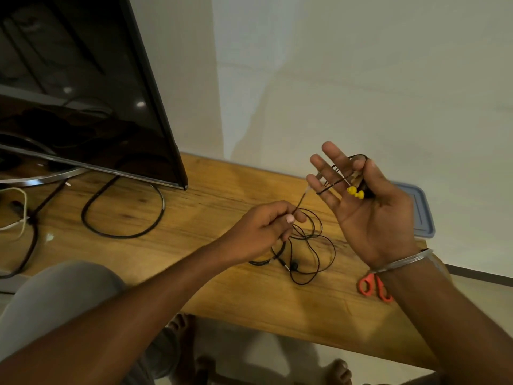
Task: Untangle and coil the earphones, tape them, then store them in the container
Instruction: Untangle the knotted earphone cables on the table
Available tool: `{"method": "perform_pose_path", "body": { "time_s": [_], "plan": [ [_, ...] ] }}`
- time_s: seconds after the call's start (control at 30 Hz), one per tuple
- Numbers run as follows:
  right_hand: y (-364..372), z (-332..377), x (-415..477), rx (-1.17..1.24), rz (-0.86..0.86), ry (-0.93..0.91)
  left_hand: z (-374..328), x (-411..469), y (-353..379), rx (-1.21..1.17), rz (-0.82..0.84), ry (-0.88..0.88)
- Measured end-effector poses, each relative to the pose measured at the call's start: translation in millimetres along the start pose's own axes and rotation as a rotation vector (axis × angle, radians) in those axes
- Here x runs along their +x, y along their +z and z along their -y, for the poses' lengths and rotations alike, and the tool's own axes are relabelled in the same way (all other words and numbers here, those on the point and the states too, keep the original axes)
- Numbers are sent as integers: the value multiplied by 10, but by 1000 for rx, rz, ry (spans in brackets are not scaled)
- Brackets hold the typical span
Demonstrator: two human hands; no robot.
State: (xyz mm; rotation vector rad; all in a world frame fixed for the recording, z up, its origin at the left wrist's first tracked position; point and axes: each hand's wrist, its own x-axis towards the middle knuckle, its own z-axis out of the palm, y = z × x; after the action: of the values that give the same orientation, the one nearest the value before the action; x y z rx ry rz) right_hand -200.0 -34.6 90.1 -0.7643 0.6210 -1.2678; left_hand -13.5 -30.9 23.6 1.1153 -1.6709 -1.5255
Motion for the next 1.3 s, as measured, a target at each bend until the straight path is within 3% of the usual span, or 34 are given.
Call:
{"method": "perform_pose_path", "body": {
  "time_s": [0.13,0.37,0.47,0.53,0.67,0.87,1.0,1.1,1.17,1.3],
  "plan": [
    [-39,-33,-11,-152,-51,-77,-17,-14,2,142,17,47],
    [-64,-60,-10,-30,-147,-47,-51,-36,9,349,79,109],
    [-66,-102,-18,-102,-170,-71,-81,-43,11,383,111,119],
    [-50,-150,-22,-308,-174,-122,-101,-51,12,406,123,142],
    [-108,-250,-53,-1109,-26,-313,-119,-37,-28,349,33,167],
    [-201,-367,-61,-1528,243,-405,-152,0,-146,258,-146,223],
    [-219,-378,-32,-1544,311,-433,-172,-2,-165,229,-164,255],
    [-248,-368,-40,-1488,349,-300,-176,6,-206,208,-183,281],
    [-234,-352,-54,-1243,333,-52,-178,22,-243,200,-205,300],
    [-54,-257,-87,-409,279,346,-205,41,-266,49,-230,290]
  ]
}}
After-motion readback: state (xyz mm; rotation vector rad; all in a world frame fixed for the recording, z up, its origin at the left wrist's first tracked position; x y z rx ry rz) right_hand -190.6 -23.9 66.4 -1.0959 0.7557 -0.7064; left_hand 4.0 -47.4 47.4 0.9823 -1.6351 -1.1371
